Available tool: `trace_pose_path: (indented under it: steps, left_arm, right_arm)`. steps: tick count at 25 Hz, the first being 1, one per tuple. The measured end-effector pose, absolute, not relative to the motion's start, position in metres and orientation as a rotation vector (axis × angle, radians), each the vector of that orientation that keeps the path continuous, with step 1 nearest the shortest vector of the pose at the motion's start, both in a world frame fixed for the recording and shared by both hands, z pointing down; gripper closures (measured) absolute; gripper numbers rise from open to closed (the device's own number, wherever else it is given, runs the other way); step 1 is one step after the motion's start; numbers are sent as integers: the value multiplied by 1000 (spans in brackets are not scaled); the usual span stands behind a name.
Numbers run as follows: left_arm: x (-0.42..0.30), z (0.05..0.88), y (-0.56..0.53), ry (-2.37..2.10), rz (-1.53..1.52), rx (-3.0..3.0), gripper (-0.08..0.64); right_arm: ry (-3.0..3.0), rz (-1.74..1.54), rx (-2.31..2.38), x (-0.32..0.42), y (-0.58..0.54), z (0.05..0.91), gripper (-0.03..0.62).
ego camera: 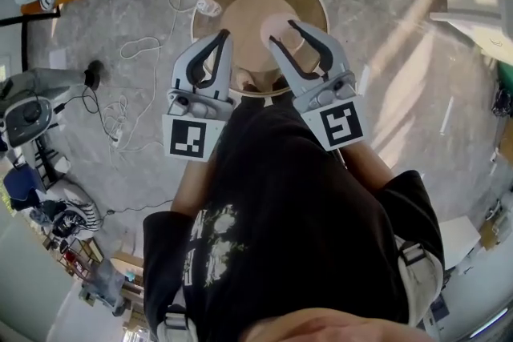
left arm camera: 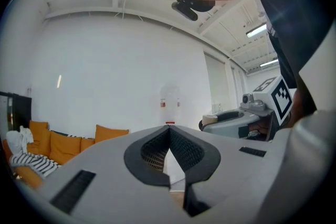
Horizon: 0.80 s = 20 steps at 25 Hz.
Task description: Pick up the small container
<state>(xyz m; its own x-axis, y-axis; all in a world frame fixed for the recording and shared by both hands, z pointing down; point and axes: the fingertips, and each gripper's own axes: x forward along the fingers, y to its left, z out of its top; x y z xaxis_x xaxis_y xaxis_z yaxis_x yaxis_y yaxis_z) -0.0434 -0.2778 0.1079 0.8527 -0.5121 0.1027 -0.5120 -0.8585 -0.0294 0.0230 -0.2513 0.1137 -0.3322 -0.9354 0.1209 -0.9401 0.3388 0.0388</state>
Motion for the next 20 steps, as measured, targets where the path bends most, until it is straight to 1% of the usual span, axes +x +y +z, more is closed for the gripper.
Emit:
trace_pose_path:
  steps: [6, 12, 20]
  left_arm:
    - [-38, 71, -264, 738, -120, -3056, 552]
    - [-44, 58, -260, 766, -126, -3065, 552]
    - [-37, 45, -262, 759, -118, -3034, 552]
  right_arm:
    - [-2489, 16, 1735, 21, -242, 82, 456]
    - [-2503, -1, 1738, 19, -227, 57, 456]
    - [-2492, -52, 1685, 23, -226, 50, 457]
